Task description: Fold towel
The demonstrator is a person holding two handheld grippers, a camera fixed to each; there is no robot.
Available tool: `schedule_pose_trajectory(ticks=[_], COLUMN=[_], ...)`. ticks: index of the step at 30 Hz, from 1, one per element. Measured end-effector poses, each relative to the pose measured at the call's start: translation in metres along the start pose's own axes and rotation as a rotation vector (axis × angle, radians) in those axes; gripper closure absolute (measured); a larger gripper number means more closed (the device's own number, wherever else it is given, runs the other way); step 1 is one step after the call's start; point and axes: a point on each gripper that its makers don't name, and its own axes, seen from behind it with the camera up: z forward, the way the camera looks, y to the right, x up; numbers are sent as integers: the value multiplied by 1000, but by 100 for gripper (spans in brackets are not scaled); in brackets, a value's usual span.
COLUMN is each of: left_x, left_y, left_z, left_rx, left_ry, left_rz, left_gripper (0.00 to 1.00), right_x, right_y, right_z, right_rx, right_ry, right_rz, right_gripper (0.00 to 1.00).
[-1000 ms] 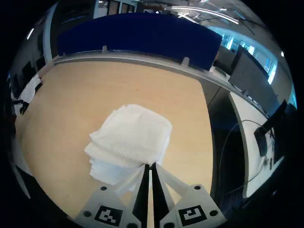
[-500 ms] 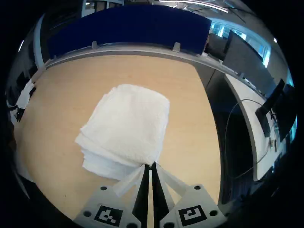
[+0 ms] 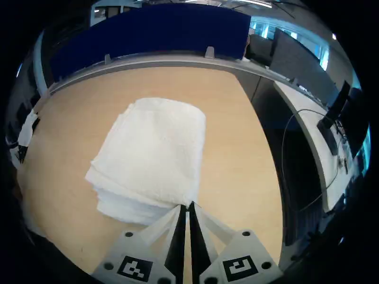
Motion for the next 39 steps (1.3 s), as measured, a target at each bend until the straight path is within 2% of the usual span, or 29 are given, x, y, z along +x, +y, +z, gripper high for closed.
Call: schedule_pose_trajectory(ticks=[11,18,24,28,32,39], left_x=[3,4,3,3,2,2], left_y=[-1,-3,-5,-6,-7,-6], left_z=[1,1,0,-1,-2,-3], left_rx=[-2,-5,-3,-3,-3,-5], left_ry=[4,6,7,9,10,14], left_rz=[-1,-6,-7,-12,-15,-13], left_gripper=[8,8,8,8,8,8], right_x=[6,8,8,8,8,11], right_y=[-4,0,-1,-2,-1,-6], right_z=[-13,-20,-25,-29,-32,-36], right_rx=[-16,-40,-36,-36,-49,-44], right_ry=[36,45,48,50,51,61], right_rz=[-22,-19,-5,-4,-7,-10], right_gripper=[90,74,68,52,27,16])
